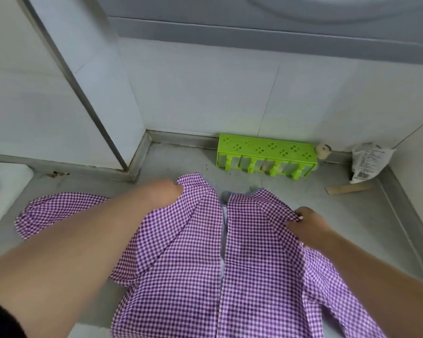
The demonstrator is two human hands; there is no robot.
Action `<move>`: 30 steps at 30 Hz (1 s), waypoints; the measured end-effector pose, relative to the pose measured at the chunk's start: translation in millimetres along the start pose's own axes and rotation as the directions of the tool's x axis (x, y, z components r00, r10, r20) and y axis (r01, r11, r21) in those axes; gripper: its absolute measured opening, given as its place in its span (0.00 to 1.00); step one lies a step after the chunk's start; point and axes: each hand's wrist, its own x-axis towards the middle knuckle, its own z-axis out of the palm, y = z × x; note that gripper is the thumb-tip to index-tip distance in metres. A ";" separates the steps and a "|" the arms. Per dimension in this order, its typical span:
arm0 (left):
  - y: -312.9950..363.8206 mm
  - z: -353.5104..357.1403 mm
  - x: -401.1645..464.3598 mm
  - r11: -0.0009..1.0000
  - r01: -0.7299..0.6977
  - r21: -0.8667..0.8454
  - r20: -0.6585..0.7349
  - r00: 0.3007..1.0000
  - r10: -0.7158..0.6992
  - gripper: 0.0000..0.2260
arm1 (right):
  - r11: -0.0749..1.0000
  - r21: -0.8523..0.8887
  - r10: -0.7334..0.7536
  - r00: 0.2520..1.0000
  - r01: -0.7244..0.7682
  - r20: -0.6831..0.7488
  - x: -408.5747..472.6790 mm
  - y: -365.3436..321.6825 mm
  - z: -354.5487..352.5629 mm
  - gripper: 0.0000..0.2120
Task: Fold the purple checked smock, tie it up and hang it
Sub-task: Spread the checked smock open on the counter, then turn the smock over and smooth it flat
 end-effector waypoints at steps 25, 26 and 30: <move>-5.8 -99.9 -200.5 0.627 -0.209 -0.750 0.061 0.923 0.381 0.18 | 0.420 0.886 -0.049 0.980 0.196 -0.194 -187.4 -108.5 -52.1 0.07; -2.0 -103.1 -208.8 0.606 -0.221 -0.764 0.057 0.912 0.406 0.20 | 0.398 0.885 -0.106 0.971 0.241 -0.216 -196.5 -118.8 -54.5 0.09; 13.3 -116.5 -243.7 0.584 -0.316 -0.748 0.045 0.854 0.519 0.21 | 0.460 0.761 -0.480 0.849 0.457 -0.221 -236.1 -161.0 -59.2 0.19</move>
